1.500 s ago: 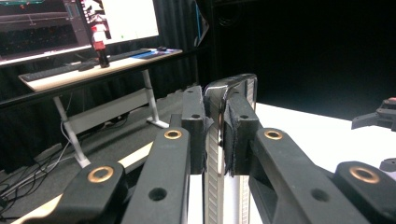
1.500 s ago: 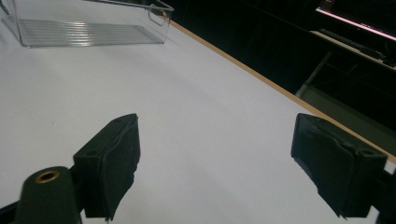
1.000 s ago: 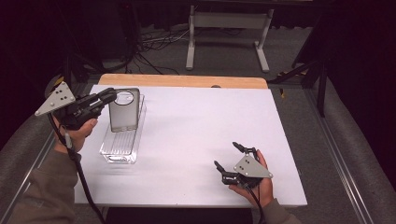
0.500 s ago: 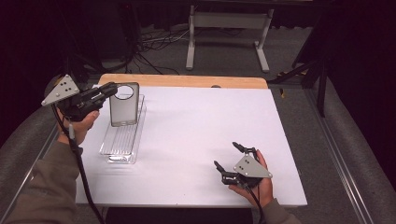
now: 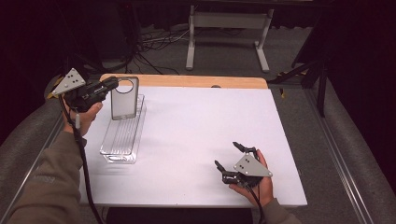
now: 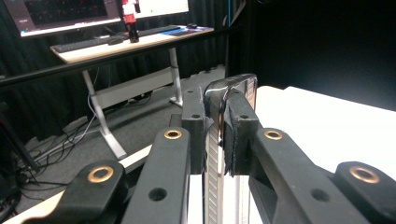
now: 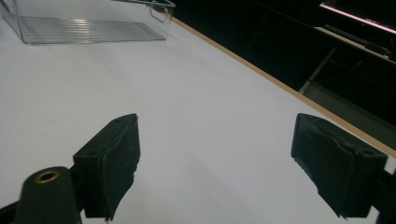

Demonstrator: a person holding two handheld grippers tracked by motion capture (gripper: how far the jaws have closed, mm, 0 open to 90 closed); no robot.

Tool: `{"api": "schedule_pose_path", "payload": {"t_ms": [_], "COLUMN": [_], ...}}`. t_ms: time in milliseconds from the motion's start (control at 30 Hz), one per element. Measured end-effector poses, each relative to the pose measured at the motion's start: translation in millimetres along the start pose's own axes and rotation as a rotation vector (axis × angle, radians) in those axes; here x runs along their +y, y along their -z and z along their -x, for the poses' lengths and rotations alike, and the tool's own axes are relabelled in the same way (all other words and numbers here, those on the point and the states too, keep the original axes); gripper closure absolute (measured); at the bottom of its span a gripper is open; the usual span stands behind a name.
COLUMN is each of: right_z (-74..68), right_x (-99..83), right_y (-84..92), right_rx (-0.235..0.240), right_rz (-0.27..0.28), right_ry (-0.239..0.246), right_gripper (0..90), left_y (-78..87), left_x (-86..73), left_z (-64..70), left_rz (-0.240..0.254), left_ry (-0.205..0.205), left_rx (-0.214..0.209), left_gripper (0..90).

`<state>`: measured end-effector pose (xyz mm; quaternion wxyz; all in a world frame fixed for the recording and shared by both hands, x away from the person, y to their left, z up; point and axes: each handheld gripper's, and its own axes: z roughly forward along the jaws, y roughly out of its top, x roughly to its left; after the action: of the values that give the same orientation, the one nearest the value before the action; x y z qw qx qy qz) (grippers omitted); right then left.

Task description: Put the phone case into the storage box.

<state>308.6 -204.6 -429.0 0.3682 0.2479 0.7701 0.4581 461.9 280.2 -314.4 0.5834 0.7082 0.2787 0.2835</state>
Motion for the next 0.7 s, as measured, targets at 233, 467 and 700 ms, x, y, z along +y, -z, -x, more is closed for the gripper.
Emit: {"api": "schedule_pose_path", "payload": {"t_ms": [233, 467, 700], "right_z": [-0.3, -1.7, -2.8], "right_x": [-1.1, -1.3, -1.9], "right_y": [-2.0, -3.1, -4.2], "right_rx": [0.004, 0.005, 0.013], "right_rz": [-0.012, -0.02, -0.027], "right_ry": [-0.001, 0.005, 0.012], "right_gripper": [16.7, 16.7, 16.7], "left_y": [-17.1, -29.4, -40.5], "left_x": [-13.9, -26.2, -39.3], "left_z": [-15.2, -24.1, -27.6], "left_rz": [-0.005, -0.004, -0.016], "left_ry": [0.008, 0.029, 0.054], "left_rx": [0.0, -0.01, 0.004], "left_gripper": [80.7, 80.7, 80.7]}}
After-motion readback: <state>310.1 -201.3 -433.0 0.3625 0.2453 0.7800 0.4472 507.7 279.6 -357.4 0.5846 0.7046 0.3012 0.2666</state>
